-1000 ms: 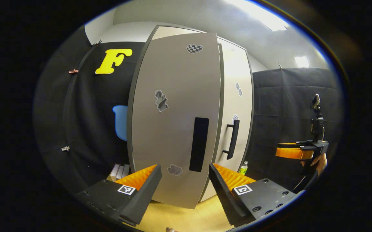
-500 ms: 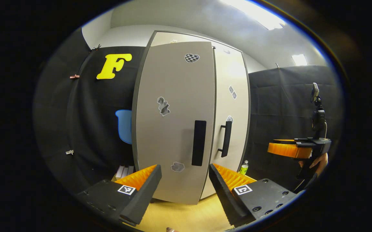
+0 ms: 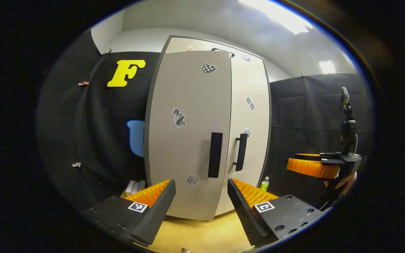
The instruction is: Grab one shoe with the right hand and put it into the shoe cabinet, grab the other shoe with the left hand and put it into the shoe cabinet; then close the right door with the right hand and the left door with the left hand.
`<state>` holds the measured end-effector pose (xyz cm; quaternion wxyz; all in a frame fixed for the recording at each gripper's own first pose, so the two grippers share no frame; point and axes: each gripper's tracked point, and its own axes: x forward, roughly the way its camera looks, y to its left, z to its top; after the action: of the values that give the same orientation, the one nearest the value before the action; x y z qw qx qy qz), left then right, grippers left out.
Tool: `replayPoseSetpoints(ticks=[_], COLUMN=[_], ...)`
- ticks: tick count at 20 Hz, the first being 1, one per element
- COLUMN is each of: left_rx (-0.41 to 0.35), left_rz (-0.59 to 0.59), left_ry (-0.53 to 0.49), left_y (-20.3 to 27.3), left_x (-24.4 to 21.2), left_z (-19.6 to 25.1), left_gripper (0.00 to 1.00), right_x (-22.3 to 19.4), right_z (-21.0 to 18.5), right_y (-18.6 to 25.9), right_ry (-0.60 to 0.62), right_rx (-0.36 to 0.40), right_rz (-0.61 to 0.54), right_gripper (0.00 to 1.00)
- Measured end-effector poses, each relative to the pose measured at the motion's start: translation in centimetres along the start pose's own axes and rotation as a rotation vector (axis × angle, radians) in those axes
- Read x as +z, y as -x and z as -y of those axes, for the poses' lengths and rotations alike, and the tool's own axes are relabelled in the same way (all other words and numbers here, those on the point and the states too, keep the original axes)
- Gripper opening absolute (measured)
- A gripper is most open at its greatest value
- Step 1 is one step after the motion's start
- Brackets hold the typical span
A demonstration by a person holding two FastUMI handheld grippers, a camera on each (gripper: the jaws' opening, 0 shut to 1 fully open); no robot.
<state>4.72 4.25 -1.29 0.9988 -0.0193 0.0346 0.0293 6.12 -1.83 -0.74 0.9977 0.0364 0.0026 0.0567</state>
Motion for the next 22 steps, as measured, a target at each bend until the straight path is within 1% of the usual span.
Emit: replayPoseSetpoints(ticks=[4,12,22], left_rx=[0.003,0.010,0.012], left_rz=[0.003,0.009,0.000], left_ry=[0.002,0.001,-0.051], left_y=[-0.1,-0.6,-1.7], left_x=[0.0,0.0,-0.1], left_z=[0.3,0.4,1.2], left_gripper=[0.94,0.94,0.95], right_x=[-0.4,-0.6,-0.9], right_z=[-0.4,-0.1,0.4], right_y=[-0.2,-0.5,-0.9], right_ry=[0.006,0.015,0.009], right_rx=[0.014,0.018,0.032], right_rz=[-0.003,-0.005,-0.010], right_gripper=[0.98,0.98,0.98])
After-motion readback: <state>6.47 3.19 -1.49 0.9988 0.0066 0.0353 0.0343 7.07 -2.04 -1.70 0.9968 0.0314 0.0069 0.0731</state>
